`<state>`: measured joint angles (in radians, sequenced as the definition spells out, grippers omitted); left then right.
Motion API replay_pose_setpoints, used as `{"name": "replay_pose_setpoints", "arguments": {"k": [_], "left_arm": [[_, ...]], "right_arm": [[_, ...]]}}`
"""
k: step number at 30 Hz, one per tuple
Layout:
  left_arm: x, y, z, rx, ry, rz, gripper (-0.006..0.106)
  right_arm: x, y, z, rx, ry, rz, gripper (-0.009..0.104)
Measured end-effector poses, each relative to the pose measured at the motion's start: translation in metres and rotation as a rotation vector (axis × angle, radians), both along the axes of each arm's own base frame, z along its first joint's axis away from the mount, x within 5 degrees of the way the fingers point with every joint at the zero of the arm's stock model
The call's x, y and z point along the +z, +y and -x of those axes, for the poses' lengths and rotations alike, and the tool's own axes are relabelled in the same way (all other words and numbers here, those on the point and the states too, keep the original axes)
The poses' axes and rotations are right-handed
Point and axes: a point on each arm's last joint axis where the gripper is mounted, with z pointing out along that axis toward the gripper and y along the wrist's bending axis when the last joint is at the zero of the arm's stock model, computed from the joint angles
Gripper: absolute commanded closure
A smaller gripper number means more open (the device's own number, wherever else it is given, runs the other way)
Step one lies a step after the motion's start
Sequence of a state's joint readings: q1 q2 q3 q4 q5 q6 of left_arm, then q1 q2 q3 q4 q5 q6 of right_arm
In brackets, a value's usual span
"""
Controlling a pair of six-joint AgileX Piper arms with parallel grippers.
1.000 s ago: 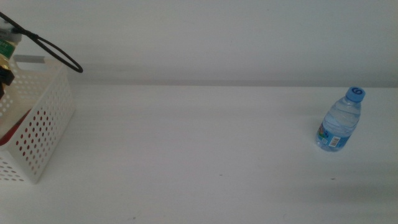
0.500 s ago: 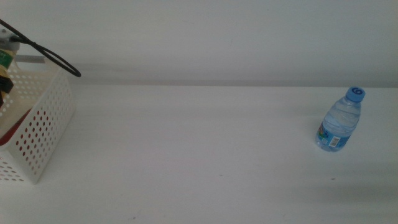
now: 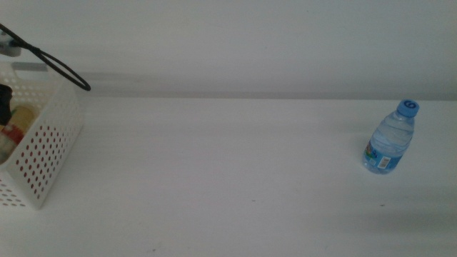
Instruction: Use arms to grab the bottles and put them into the dustbin to the left of the table.
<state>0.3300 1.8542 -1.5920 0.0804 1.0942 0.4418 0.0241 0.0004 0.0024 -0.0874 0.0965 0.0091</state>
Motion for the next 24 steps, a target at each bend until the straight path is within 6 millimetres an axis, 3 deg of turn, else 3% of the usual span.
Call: {"name": "replay_pose_setpoints", "arguments": {"k": [5,8,11,19,24], "left_arm": [[0.009,-0.002,0.005,-0.005,-0.008,-0.003,0.007],[0.027,-0.007,0.013,-0.036,-0.041,-0.019,0.007],[0.059,-0.021,0.026,-0.065,-0.135,0.009,0.007],[0.162,-0.085,0.093,-0.206,-0.536,0.234,0.007],[0.184,-0.130,0.141,-0.338,-0.636,0.307,0.007]], "right_arm": [[0.000,0.000,0.000,0.000,0.000,0.000,0.097],[0.000,0.000,0.000,0.000,0.000,0.000,0.097],[0.000,0.000,0.000,0.000,0.000,0.000,0.097],[0.000,0.000,0.000,0.000,0.000,0.000,0.097],[0.000,0.000,0.000,0.000,0.000,0.000,0.097]]}}
